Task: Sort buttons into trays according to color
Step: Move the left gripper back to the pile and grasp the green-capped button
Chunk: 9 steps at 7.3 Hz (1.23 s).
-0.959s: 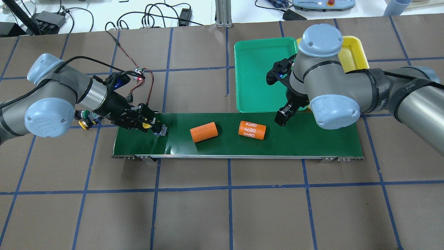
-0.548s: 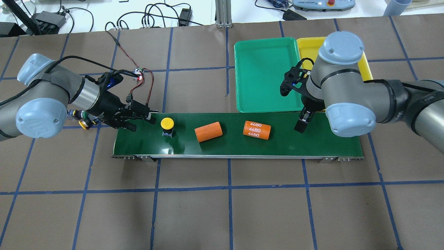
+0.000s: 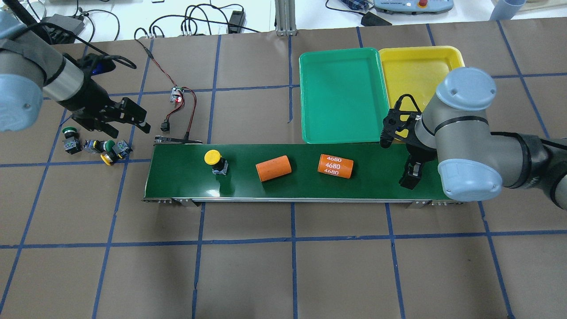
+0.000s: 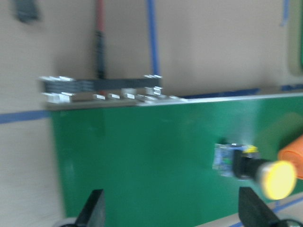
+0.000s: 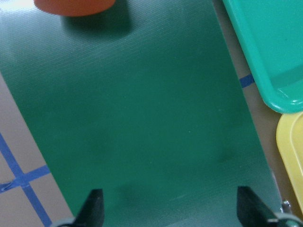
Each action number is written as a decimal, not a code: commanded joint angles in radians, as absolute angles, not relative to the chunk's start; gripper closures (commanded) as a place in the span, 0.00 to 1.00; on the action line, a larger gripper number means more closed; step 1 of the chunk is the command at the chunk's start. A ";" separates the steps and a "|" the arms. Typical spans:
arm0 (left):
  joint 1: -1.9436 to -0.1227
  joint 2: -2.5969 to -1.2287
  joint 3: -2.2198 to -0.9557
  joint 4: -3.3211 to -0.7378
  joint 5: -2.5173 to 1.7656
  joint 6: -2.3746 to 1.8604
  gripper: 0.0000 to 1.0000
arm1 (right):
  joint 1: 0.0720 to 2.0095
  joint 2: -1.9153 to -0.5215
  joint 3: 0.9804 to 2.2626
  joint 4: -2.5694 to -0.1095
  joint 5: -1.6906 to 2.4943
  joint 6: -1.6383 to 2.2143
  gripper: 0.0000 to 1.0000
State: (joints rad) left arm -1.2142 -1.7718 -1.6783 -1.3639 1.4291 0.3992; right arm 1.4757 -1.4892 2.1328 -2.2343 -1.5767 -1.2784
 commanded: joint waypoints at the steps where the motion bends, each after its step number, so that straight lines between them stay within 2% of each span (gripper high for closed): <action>1: -1.139 -1.917 -1.466 -1.373 1.578 0.405 0.00 | 1.473 -1.491 2.138 -2.237 -1.571 -1.365 0.00; 3: -1.014 -2.073 -1.367 -1.291 1.569 0.417 0.00 | 1.477 -1.491 2.138 -2.241 -1.566 -1.390 0.00; 5: -1.003 -2.196 -1.335 -1.171 1.580 0.309 0.00 | 1.479 -1.491 2.140 -2.241 -1.545 -1.388 0.00; 9: -0.959 -2.272 -1.368 -1.161 1.578 0.288 0.00 | 1.479 -1.488 2.137 -2.241 -1.545 -1.393 0.00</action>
